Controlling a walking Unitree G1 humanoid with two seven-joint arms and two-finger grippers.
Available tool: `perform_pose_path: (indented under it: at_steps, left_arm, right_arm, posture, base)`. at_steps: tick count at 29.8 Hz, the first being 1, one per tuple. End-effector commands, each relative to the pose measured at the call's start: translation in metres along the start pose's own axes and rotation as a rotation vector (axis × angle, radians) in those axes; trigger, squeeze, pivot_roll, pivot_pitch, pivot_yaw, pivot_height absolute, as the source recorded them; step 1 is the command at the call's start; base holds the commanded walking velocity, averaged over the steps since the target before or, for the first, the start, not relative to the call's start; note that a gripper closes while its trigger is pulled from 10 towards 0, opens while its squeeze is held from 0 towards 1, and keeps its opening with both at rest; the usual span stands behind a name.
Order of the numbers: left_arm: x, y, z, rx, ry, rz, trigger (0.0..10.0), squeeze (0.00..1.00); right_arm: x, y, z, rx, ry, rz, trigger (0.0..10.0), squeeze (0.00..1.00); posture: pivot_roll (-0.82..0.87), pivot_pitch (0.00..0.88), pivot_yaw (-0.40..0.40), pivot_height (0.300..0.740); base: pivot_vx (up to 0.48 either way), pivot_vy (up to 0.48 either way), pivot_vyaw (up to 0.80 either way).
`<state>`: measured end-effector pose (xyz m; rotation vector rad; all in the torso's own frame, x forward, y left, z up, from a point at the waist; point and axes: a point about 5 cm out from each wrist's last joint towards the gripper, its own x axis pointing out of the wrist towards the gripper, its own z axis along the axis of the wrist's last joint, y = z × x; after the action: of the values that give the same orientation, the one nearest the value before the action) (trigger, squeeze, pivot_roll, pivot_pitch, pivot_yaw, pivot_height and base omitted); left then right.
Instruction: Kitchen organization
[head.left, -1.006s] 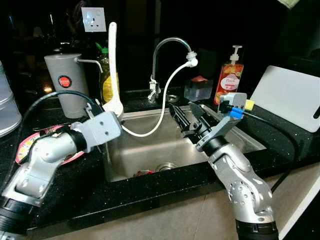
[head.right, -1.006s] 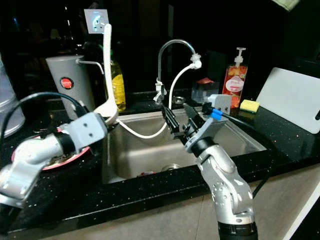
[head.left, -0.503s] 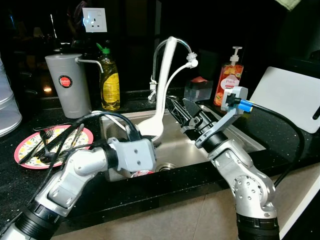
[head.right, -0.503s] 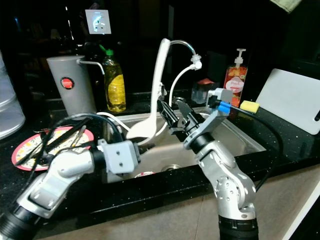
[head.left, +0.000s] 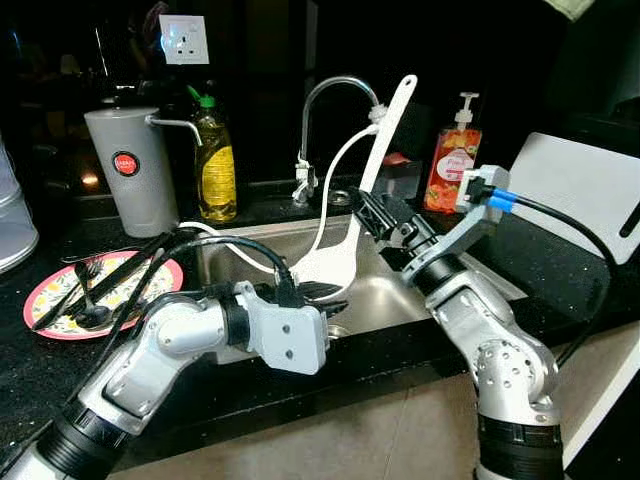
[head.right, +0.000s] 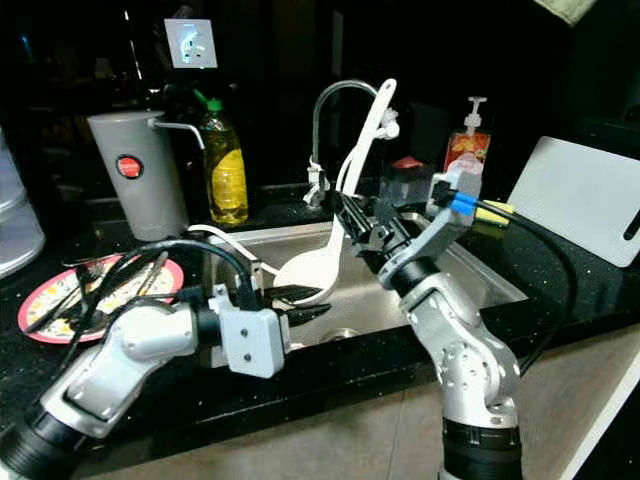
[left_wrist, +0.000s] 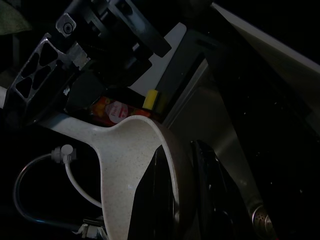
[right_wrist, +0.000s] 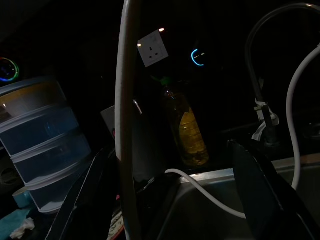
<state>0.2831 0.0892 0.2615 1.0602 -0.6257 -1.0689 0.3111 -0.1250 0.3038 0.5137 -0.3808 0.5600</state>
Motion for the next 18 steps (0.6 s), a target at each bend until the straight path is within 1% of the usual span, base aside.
perform_pose_path:
  at_steps: [1, 2, 3, 4, 5, 6, 9, 18]
  left_arm:
    - [0.004, -0.004, 0.006, 0.026, -0.027, -0.024, 10.0, 0.0]
    - [0.004, -0.004, 0.006, 0.026, -0.028, -0.026, 10.0, 0.0]
    - [0.004, -0.004, 0.006, 0.027, -0.029, -0.027, 10.0, 0.0]
    - [0.004, -0.004, 0.006, 0.027, -0.029, -0.027, 10.0, 0.0]
    - [0.004, -0.004, 0.006, 0.027, -0.031, -0.027, 10.0, 0.0]
    - [0.004, -0.004, 0.006, 0.028, -0.031, -0.028, 10.0, 0.0]
    - [0.005, -0.004, 0.006, 0.03, -0.034, -0.031, 10.0, 0.0]
    - [0.006, -0.004, 0.005, 0.029, -0.029, -0.03, 10.0, 0.0]
  right_arm:
    - [0.001, -0.003, 0.0, 0.018, 0.01, -0.018, 9.5, 0.0]
    - [0.001, -0.003, 0.0, 0.019, 0.009, -0.016, 9.5, 0.0]
    - [0.001, -0.003, 0.0, 0.02, 0.009, -0.015, 7.1, 0.0]
    - [0.001, -0.003, 0.0, 0.02, 0.009, -0.015, 7.1, 0.0]
    - [0.001, -0.002, 0.001, 0.023, 0.008, -0.011, 1.0, 0.0]
    - [0.001, -0.002, 0.001, 0.026, 0.006, -0.008, 0.0, 0.0]
    - [0.0, 0.0, 0.001, 0.032, 0.004, 0.0, 0.0, 0.0]
    - [-0.003, 0.01, 0.0, 0.049, 0.014, 0.085, 0.0, 0.0]
  posture:
    - [-0.04, 0.0, -0.036, 0.74]
    - [-0.04, 0.0, -0.036, 0.74]
    - [-0.05, 0.0, -0.036, 0.74]
    - [-0.05, 0.0, -0.036, 0.74]
    - [-0.05, 0.0, -0.036, 0.74]
    - [-0.05, 0.0, -0.035, 0.74]
    - [-0.05, 0.0, -0.035, 0.74]
    - [-0.05, 0.0, -0.034, 0.74]
  base:
    - [0.0, 0.0, 0.0]
    - [0.0, 0.0, 0.0]
    - [0.0, 0.0, 0.0]
    - [0.0, 0.0, 0.0]
    - [0.0, 0.0, 0.0]
    - [0.0, 0.0, 0.0]
    - [0.0, 0.0, 0.0]
    - [0.0, 0.0, 0.0]
